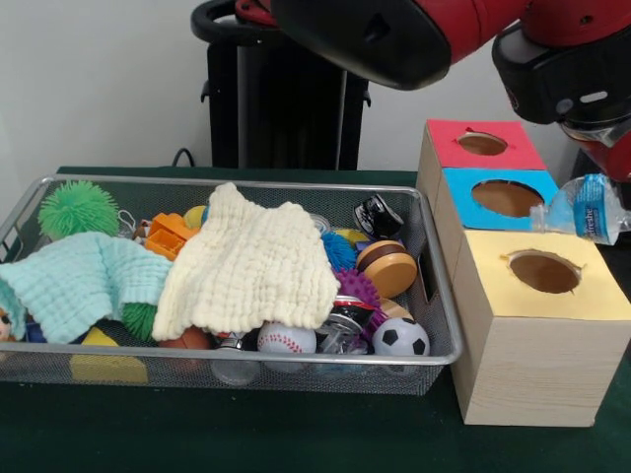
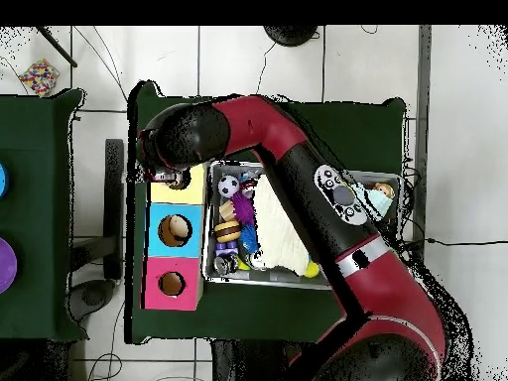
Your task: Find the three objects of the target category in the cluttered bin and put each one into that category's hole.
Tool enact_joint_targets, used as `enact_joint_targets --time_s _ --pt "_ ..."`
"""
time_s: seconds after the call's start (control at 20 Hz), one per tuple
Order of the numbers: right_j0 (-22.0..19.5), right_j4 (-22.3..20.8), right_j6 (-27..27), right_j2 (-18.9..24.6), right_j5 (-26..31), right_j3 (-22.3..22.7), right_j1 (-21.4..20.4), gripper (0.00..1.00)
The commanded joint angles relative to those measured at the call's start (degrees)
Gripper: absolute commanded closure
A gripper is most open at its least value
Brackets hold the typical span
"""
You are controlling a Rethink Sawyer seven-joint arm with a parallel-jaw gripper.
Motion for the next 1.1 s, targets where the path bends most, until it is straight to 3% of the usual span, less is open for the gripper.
enact_joint_targets --time_s 0.05,0.6,1.1 --pt "2.0 -6.1 -14.1 -6.2 6.9 -5.6 -0.1 1.0" --pt "3.9 -5.1 -12.4 -9.1 12.5 -8.9 0.5 1.0" --pt "7.9 -12.1 -16.5 -13.5 21.4 -13.2 -0.2 1.0"
